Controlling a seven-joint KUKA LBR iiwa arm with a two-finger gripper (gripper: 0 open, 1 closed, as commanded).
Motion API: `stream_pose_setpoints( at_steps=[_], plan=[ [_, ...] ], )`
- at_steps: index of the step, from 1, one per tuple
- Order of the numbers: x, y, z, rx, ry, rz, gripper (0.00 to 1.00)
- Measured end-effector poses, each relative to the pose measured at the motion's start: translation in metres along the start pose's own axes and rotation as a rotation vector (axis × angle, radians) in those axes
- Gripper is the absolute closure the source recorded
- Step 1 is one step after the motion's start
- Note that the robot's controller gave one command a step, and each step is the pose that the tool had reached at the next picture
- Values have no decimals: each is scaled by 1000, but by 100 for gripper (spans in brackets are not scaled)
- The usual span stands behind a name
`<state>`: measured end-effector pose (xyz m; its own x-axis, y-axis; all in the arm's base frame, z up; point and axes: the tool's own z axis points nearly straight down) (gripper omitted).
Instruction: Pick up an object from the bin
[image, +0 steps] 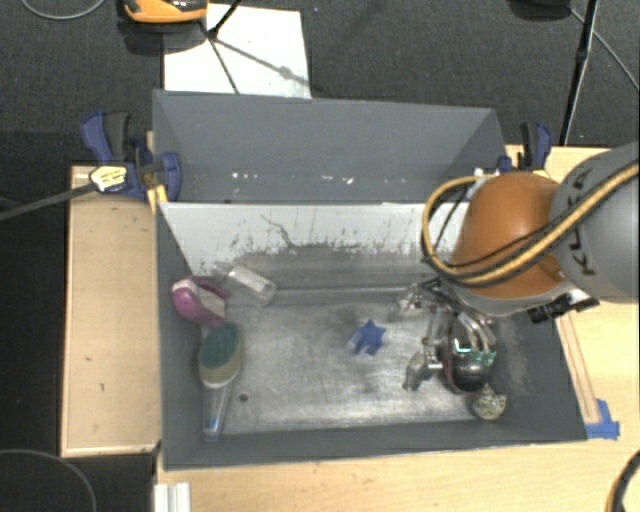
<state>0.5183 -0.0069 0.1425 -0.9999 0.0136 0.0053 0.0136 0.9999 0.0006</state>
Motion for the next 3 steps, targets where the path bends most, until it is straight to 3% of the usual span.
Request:
stream_pose_setpoints(
  at_steps=[1,2,3],
  plan=[
    [-46,37,69,-1,-12,238,0],
    [-65,45,40,-1,-13,197,0],
    [-57,32,42,0,-5,353,0]
  ],
)
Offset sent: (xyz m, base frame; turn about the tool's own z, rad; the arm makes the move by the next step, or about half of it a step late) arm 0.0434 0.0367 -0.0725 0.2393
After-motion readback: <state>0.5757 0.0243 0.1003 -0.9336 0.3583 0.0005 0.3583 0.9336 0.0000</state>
